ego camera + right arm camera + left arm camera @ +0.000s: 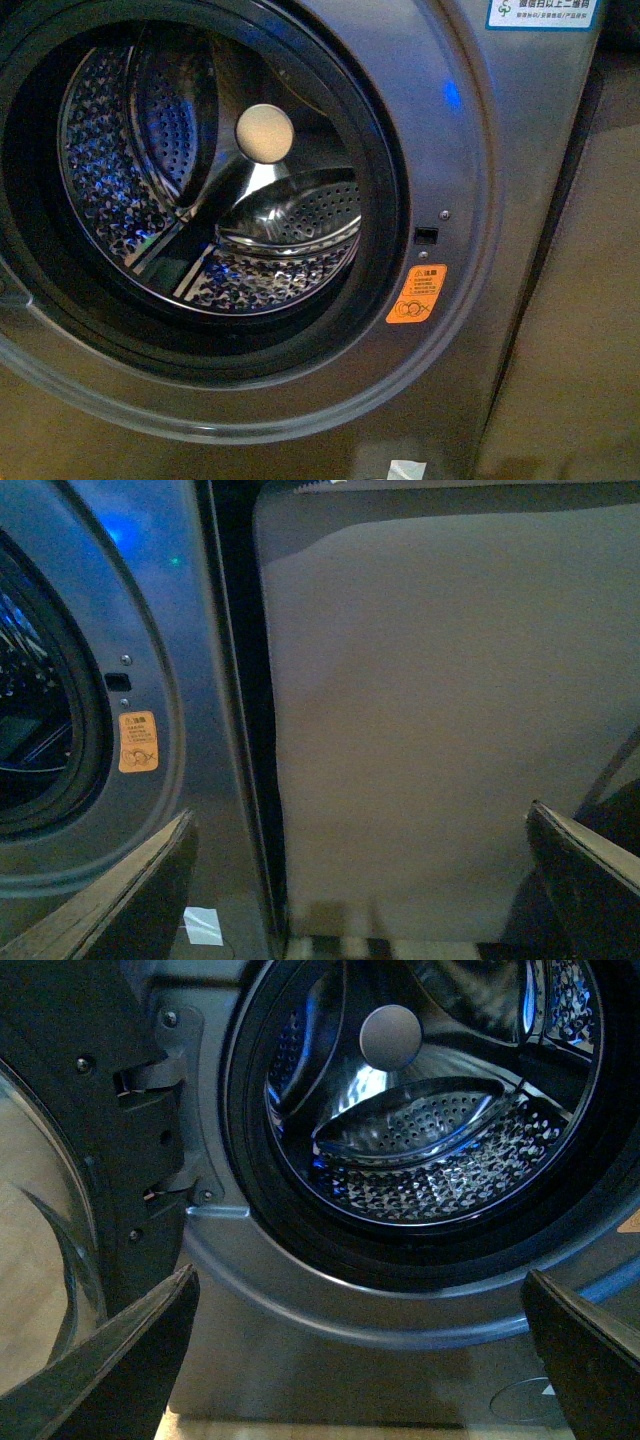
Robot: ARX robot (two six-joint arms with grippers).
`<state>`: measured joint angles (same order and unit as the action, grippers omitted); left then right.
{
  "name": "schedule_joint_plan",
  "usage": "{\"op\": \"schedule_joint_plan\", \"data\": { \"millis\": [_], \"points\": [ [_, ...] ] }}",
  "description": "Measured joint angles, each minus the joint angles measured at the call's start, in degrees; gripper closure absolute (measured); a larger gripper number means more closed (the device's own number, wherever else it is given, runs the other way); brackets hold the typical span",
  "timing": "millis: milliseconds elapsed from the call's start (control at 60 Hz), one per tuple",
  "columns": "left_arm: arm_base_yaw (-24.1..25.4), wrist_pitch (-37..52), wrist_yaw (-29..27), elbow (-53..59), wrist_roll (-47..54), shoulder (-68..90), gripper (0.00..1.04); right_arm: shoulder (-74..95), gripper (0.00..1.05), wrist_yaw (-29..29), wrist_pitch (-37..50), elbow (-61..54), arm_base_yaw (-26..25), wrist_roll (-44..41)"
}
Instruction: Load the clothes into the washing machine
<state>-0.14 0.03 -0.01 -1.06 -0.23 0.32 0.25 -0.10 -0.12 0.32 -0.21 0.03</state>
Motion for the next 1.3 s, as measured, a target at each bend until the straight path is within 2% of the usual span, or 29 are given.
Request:
{"op": "schedule_joint_plan", "data": {
  "millis": [817,850,867,883,950,1000,1033,1183,1233,1300],
  "points": [
    [0.0,0.0,0.0,0.0,0.0,0.0,0.07,0.0,0.07,-0.5,0.1,0.0,-0.1,0.1],
    [0.0,0.0,0.0,0.0,0.0,0.0,0.07,0.7,0.07,-5.3,3.3,-0.3,-1.5,0.8],
    [0.0,0.0,0.0,0.0,0.0,0.0,0.07,1.7,0.07,-10.2,7.4,-0.7,-3.4,1.7],
    [0.0,0.0,0.0,0.0,0.0,0.0,0.07,2.3,0.07,-12.7,9.6,-0.7,-4.6,2.4],
    [0.0,0.0,0.0,0.0,0.0,0.0,0.07,8.3,0.07,-31.7,27.3,-0.6,-15.9,6.6],
    [0.0,0.0,-0.1,0.0,0.0,0.0,0.07,18.2,0.07,-42.4,41.2,-0.2,-25.0,10.8],
    [0.0,0.0,0.0,0.0,0.0,0.0,0.07,24.3,0.07,-45.2,48.3,-0.2,-28.7,12.4],
    [0.0,0.0,0.0,0.0,0.0,0.0,0.07,46.6,0.07,-48.7,70.8,2.4,-39.0,18.4],
    [0.0,0.0,0.0,0.0,0.0,0.0,0.07,53.1,0.07,-48.9,75.8,5.2,-41.8,19.8],
    [0.0,0.0,0.0,0.0,0.0,0.0,0.07,60.0,0.07,-49.1,77.9,9.7,-45.0,21.0]
  ]
}}
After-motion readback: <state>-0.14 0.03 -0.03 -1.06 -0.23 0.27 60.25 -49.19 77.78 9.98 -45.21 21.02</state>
